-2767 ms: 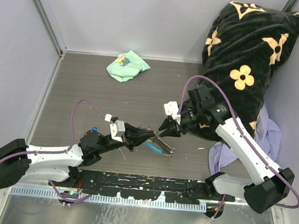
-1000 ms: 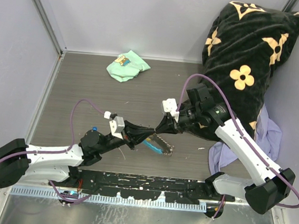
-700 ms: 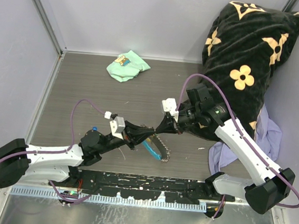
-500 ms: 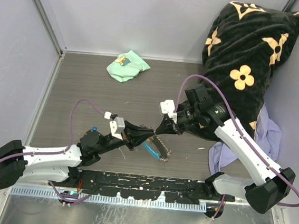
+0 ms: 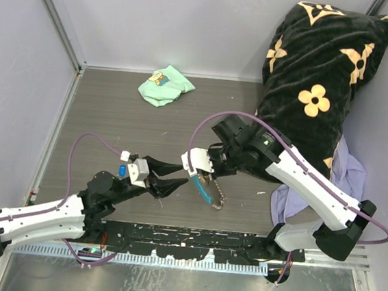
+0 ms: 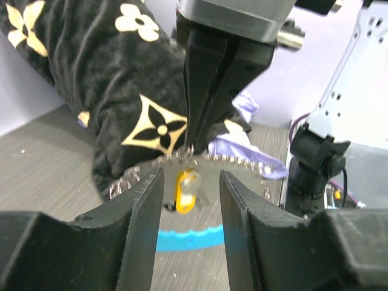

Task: Remove the keys from the keyring
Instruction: Remove the key from the keyring.

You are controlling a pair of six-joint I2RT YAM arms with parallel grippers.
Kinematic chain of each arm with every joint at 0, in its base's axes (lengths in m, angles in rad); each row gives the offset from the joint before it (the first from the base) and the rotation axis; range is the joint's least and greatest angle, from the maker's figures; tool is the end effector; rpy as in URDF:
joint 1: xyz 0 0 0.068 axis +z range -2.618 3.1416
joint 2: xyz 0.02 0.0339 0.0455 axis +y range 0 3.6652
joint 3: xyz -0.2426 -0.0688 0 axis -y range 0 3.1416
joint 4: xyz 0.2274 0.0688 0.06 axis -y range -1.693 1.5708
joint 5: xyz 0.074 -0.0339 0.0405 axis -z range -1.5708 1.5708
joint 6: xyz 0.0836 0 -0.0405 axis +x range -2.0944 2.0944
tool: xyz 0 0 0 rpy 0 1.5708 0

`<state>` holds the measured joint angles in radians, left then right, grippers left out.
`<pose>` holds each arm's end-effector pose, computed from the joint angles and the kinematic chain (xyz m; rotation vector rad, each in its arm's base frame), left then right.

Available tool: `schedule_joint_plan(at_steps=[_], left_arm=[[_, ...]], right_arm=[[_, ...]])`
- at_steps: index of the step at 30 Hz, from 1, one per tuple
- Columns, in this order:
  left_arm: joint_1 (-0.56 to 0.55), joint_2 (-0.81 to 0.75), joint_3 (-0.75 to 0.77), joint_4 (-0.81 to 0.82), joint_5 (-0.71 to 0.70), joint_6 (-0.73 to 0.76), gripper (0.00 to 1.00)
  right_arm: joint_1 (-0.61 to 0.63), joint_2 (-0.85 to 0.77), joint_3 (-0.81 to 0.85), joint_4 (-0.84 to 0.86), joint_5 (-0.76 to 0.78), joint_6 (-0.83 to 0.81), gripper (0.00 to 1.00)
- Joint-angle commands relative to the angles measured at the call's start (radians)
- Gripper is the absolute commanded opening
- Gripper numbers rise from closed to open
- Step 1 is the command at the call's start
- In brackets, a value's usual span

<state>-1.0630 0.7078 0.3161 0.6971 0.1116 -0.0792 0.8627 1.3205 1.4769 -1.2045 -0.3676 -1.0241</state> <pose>0.0981 -0.1955 0.2871 0.7208 1.1297 -1.0478 0.1405 0.2103 0.3115 -2.1496 1.4013 0.4196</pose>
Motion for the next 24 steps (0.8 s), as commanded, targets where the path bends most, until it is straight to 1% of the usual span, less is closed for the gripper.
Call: schedule_joint_plan(at_steps=[1, 3, 6, 12, 14, 16, 18, 24], left_arm=[[-0.003, 0.034, -0.066, 0.087, 0.017, 0.078, 0.44], [-0.002, 0.091, -0.082, 0.197, 0.026, 0.1, 0.44], [-0.002, 0.204, -0.072, 0.33, 0.039, 0.131, 0.44], [-0.001, 0.45, -0.036, 0.628, 0.05, 0.179, 0.43], [-0.002, 0.536, -0.018, 0.725, 0.054, 0.181, 0.41], [-0.002, 0.601, 0.016, 0.731, 0.076, 0.183, 0.39], [-0.002, 0.635, 0.043, 0.732, 0.086, 0.179, 0.38], [-0.002, 0.618, 0.061, 0.733, 0.051, 0.206, 0.34]], right_arm=[[0.068, 0.049, 0.105, -0.115, 0.313, 0.004, 0.01], [0.101, 0.08, 0.121, -0.149, 0.39, 0.027, 0.01], [0.126, 0.11, 0.141, -0.17, 0.444, 0.049, 0.01], [0.13, 0.129, 0.208, -0.202, 0.39, 0.051, 0.01], [0.131, 0.129, 0.222, -0.208, 0.362, 0.051, 0.01], [0.13, 0.128, 0.23, -0.211, 0.337, 0.05, 0.01], [0.127, 0.126, 0.24, -0.216, 0.32, 0.05, 0.01], [0.095, 0.117, 0.269, -0.232, 0.261, 0.04, 0.01]])
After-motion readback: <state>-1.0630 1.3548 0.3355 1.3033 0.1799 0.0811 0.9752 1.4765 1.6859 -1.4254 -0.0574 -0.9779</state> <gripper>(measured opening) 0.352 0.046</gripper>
